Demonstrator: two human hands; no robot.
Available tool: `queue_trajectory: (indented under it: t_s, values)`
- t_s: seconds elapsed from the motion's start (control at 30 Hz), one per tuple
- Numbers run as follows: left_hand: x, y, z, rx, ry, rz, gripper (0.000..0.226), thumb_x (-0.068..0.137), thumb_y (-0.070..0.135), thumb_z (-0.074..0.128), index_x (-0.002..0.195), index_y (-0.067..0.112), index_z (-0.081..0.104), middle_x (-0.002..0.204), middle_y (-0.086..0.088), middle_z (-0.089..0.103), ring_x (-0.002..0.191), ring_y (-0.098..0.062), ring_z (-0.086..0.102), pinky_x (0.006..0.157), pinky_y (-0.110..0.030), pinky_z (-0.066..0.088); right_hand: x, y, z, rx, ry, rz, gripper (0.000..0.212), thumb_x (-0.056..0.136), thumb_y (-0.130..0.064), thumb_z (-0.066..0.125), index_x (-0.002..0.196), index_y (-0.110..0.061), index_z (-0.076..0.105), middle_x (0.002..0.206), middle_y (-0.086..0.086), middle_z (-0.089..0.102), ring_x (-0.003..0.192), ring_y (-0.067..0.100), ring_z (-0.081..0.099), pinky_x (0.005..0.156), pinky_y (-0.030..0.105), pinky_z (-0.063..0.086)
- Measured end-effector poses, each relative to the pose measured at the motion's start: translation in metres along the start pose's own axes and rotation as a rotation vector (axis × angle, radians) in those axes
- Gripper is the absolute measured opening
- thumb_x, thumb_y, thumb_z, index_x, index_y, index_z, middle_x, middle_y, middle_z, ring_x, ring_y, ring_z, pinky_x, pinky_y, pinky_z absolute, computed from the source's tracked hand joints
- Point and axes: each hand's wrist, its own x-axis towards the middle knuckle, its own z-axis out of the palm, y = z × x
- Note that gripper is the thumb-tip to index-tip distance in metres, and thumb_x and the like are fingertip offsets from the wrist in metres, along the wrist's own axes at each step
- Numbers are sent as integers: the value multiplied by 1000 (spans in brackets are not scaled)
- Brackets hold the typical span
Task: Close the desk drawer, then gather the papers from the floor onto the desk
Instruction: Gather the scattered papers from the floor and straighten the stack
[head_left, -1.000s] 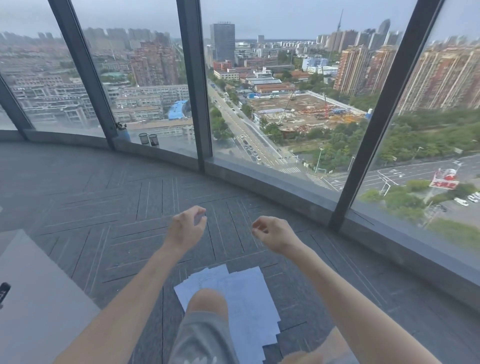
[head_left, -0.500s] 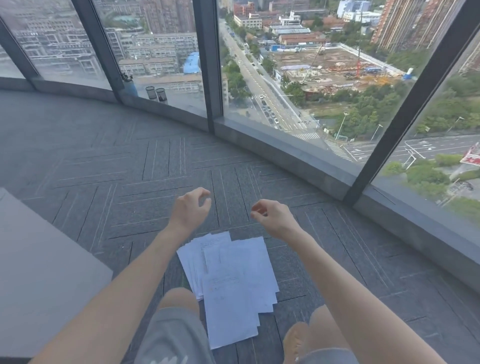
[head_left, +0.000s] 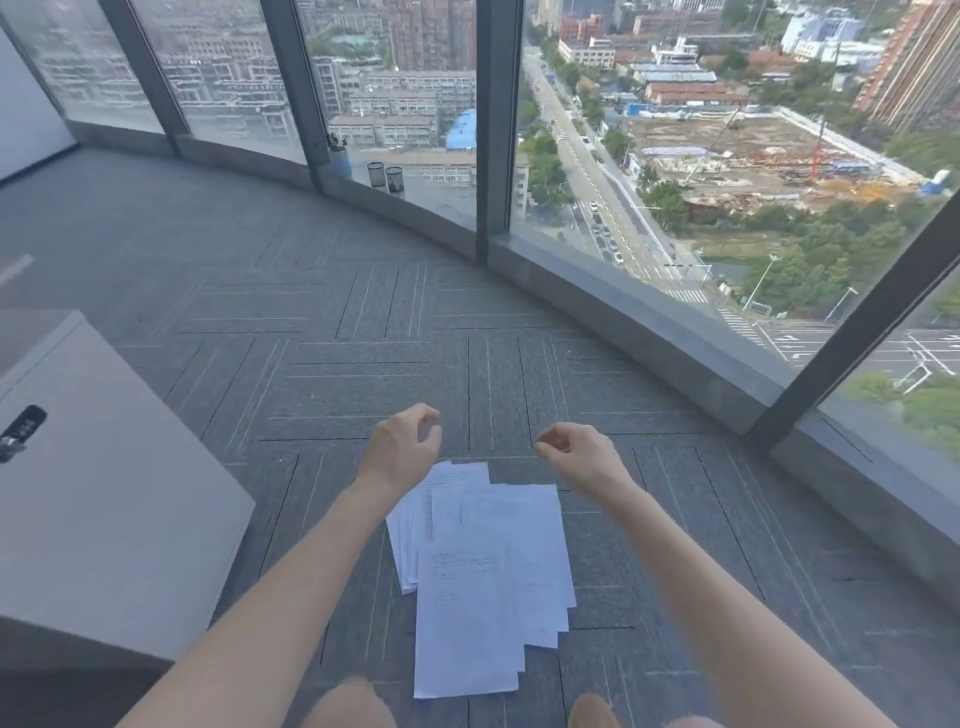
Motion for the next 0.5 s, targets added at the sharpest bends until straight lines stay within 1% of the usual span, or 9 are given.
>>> queue_trajectory:
  t_s: [0.13,0.23,0.3,0.4,0.5]
  values:
    - [1,-26,26,-15,25,-81,29,95,21,53,122,14,63,127,-2,67,117,-20,60,88,-24,42,21,21,22,23,-20,30,22,96,-27,59,110,-17,74,97,-3,66,98,16,62,79,22,40]
    - [6,-55,51,-30,21,-128,30,95,20,53,122,13,63,125,-4,68,114,-20,62,87,-23,42,42,42,47,38,-69,59,22,96,-29,58,110,-19,72,101,-2,68,94,16,62,75,25,44]
    - [11,-76,67,-22,13,-164,31,95,19,52,123,12,62,125,-5,68,115,-21,61,86,-22,40,56,57,64,60,-91,89,23,95,-29,58,111,-19,71,105,0,71,93,19,64,74,27,47]
    - [21,-108,92,-17,4,-212,33,95,20,52,125,11,61,126,-6,67,116,-22,60,86,-23,39,79,78,89,74,-100,119,22,95,-29,58,109,-19,71,106,3,72,99,21,67,80,33,54]
    - [33,-142,119,-34,10,-276,33,95,22,52,124,12,61,126,-5,66,117,-20,59,85,-24,38,102,103,116,86,-109,142,14,93,-28,59,101,-22,69,105,3,72,101,23,68,88,38,57]
